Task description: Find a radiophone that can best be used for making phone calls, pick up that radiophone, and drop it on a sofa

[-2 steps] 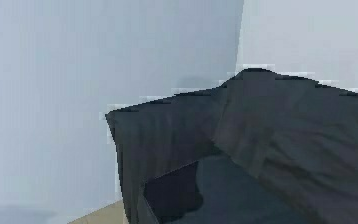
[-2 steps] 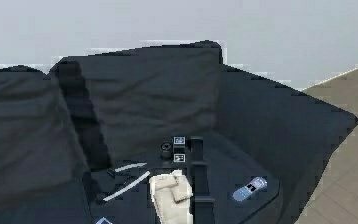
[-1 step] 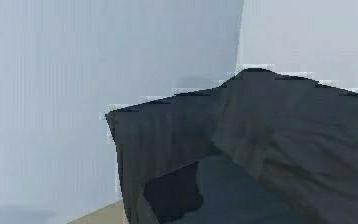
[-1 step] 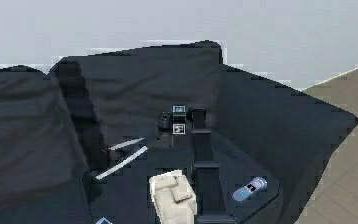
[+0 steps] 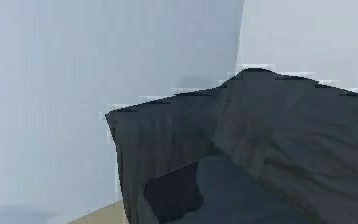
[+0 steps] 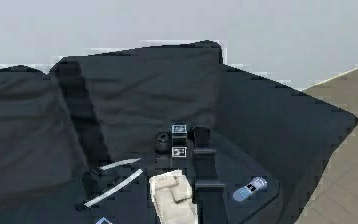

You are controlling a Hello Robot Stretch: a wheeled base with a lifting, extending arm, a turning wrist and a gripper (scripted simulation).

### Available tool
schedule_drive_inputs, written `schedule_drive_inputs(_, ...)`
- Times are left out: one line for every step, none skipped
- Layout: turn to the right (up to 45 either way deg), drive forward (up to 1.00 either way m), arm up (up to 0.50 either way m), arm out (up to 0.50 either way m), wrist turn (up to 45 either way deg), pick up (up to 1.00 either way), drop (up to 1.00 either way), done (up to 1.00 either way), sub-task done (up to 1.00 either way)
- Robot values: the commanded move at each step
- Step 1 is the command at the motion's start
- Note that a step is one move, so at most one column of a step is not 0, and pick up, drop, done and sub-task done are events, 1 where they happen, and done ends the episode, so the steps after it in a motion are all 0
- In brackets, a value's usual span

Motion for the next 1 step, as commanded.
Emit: schedule_drive_inputs(0.0,0.00,0.00,0.00,0.0,0.00,0.00,1.00,0.00)
